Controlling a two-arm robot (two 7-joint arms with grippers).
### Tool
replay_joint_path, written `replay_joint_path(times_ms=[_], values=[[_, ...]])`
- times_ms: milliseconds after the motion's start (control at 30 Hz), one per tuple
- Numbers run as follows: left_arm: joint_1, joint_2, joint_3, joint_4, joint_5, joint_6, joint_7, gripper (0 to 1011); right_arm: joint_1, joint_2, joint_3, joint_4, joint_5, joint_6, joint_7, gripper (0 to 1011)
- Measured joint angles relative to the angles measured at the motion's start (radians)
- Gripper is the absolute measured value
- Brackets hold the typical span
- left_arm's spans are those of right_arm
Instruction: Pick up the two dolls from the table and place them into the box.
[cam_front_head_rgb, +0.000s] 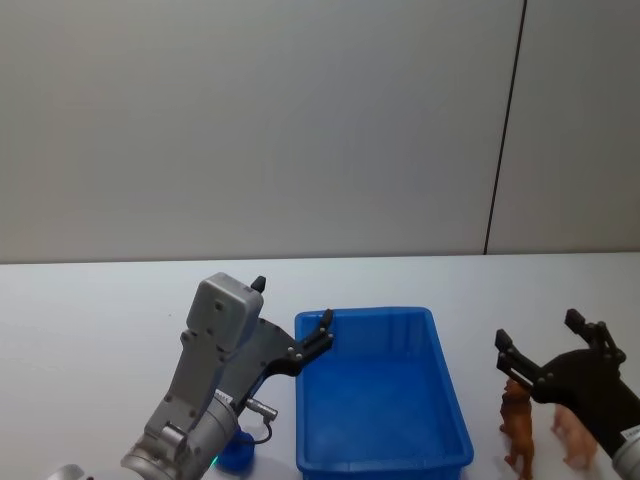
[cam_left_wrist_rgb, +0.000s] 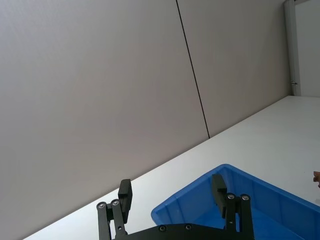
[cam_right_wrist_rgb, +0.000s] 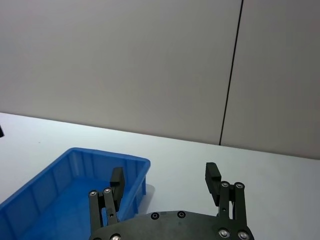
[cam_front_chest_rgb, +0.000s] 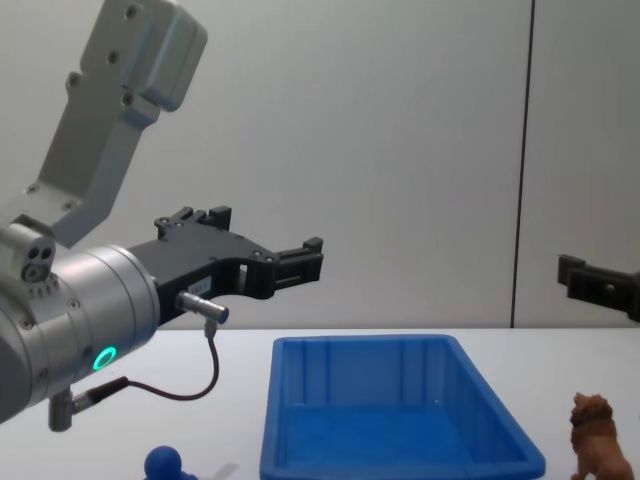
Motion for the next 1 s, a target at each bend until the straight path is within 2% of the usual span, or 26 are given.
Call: replay_joint_path(times_ms=[500,700,1000], values=[[0.000,0.000,0.000,0.000,0.000,0.000,0.000,1001,-0.011,-0.003,0.014,0.030,0.002,0.064,-0.088,998],[0.000,0.000,0.000,0.000,0.000,0.000,0.000,1001,-0.015,-0.008,0.017,0.052,-0.010,0.103,-0.131,998],[0.000,0.000,0.000,0.000,0.000,0.000,0.000,1002,-0.019,-0.015,0.019,0.090,-0.026,0.134,-0.160,998]])
